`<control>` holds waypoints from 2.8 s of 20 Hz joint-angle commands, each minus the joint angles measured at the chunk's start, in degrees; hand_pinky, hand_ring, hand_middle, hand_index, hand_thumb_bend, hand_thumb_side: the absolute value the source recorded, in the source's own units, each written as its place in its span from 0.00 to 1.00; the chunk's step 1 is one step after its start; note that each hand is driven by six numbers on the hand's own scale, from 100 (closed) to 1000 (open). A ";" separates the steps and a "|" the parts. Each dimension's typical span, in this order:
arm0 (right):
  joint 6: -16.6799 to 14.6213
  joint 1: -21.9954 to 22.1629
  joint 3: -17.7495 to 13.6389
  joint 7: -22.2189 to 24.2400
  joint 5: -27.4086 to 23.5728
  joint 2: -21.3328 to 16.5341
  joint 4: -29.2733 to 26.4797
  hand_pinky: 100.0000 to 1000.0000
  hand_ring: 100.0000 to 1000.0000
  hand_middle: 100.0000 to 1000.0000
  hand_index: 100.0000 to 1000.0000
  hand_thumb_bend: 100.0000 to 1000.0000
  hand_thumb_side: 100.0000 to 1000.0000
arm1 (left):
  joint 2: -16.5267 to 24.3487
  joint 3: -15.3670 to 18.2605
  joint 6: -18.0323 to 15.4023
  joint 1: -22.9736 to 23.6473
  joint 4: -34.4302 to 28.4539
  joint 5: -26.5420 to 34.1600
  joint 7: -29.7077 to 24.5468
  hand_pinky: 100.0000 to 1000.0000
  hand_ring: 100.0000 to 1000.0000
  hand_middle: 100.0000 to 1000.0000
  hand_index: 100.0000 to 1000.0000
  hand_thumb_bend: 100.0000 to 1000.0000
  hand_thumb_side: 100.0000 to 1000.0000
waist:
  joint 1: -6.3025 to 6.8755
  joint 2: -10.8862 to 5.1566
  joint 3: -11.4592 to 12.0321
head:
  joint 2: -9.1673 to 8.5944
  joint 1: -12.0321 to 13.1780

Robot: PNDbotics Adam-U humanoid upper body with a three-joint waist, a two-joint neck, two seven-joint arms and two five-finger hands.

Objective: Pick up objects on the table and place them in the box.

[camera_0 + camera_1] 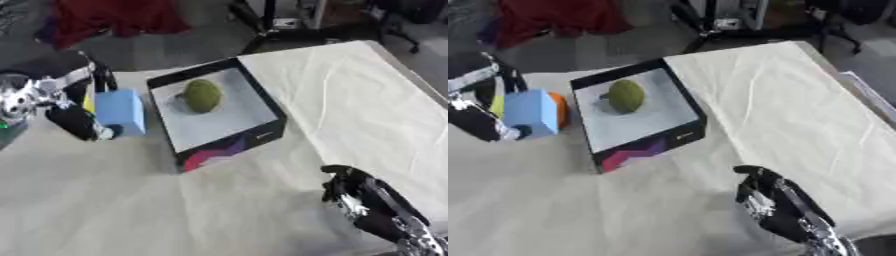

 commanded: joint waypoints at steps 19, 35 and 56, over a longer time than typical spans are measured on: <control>-0.01 -0.79 1.15 1.36 -1.20 -0.22 -0.54 0.80 0.50 0.43 0.80 0.00 0.41 | -38.49 0.64 2.16 -16.06 48.80 -22.50 7.57 0.51 0.39 0.37 0.58 0.30 0.13 | -1.13 -0.53 -3.02 | -0.11 3.13; -0.02 -0.62 0.66 1.06 -1.02 -0.24 -0.52 0.80 0.50 0.43 0.80 0.00 0.41 | -31.58 -1.07 0.11 -16.31 43.91 -14.27 9.68 0.82 0.81 0.84 0.89 1.00 0.55 | -1.02 -0.58 -2.29 | -0.11 1.99; -0.02 -0.41 0.07 0.40 -0.69 -0.48 -0.34 0.80 0.50 0.43 0.80 0.00 0.41 | -14.87 7.95 -2.90 -15.35 44.19 -29.12 -11.86 0.85 0.84 0.86 0.89 0.81 0.36 | -0.63 -0.76 -1.28 | -0.11 -0.14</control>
